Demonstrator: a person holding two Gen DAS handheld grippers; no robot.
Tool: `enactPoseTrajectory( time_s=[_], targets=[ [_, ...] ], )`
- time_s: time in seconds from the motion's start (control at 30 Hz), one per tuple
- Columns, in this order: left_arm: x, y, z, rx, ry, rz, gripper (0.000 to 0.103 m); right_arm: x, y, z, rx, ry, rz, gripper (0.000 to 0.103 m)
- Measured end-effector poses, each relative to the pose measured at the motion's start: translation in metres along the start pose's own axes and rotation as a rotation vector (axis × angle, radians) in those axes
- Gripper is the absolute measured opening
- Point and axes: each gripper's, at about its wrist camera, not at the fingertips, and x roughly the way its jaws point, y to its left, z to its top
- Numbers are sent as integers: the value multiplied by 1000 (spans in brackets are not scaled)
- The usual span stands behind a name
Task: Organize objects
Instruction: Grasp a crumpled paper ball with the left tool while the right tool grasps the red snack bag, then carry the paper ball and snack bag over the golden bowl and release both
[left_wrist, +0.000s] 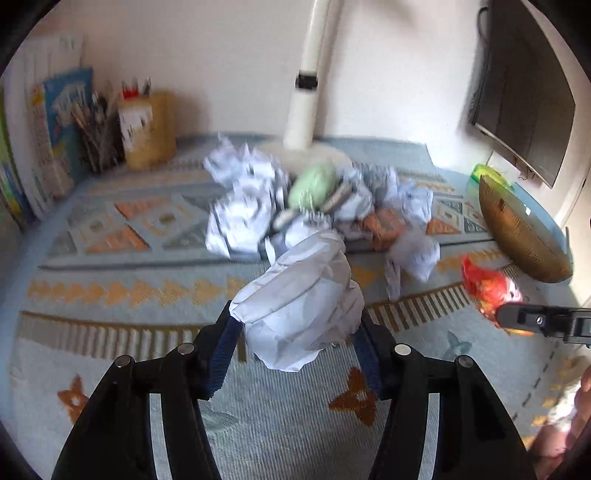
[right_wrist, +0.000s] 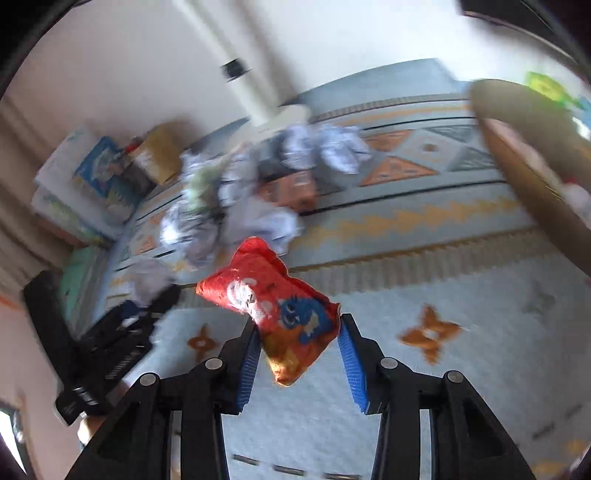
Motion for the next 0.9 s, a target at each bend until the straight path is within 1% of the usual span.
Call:
enactPoseTrajectory(
  time_s=[0.03,0.07,0.1,0.13,0.17,0.2,0.23,0.27,0.3,0.33,0.43,0.53,0.6,0.67,0.73,0.77,0.8,0.83,0.87,0.9],
  targets=[
    [-3,-4,-2,19,-20,14,56,8,-3,-4,11,34,-3,46],
    [-5,-5,-4,29,-26,27,56,17,-4,-8,15,95,36,46],
    [-7,-6,-5,37,-27,46,56,19,-5,-8,7,119,59,49],
    [-7,-6,-5,41,-24,48,56,10,-1,-10,-32,91,70,50],
    [-8,-5,-6,37,-29,41,56,3,4,-13,-78,88,99,50],
    [-9,-4,-5,30,-26,35,56,-8,10,-17,-131,85,134,53],
    [-8,-1,-5,22,-21,26,56,-14,12,-20,-163,78,149,63],
    [-7,0,-5,17,-19,19,56,-22,14,-23,-201,64,143,70],
    [-9,-1,-5,15,-22,15,56,-29,15,-25,-229,36,114,79],
    [-10,-1,-5,18,-29,8,56,-34,15,-26,-248,11,81,81],
    [-14,-5,-8,28,-45,-7,58,-36,21,-23,-327,-52,-29,81],
    [-15,-5,-9,34,-50,-35,58,-21,25,-18,-389,-84,-122,81],
    [-18,-7,-10,36,-59,-42,58,-2,25,-13,-399,-77,-141,81],
    [-18,-6,-9,29,-59,-42,58,13,22,-13,-399,-75,-139,77],
    [-17,-5,-9,22,-51,-48,58,28,21,-13,-378,-47,-133,60],
    [-16,-5,-9,21,-50,-52,58,30,22,-16,-373,-60,-134,60],
    [-16,-6,-9,22,-47,-56,58,28,25,-18,-390,-81,-122,48],
    [-16,-6,-9,25,-46,-58,58,26,27,-20,-398,-89,-105,38],
    [-15,-7,-9,28,-43,-55,58,22,30,-23,-404,-117,-113,37],
    [-15,-8,-9,32,-42,-50,58,18,32,-26,-407,-129,-98,35]
  ],
)
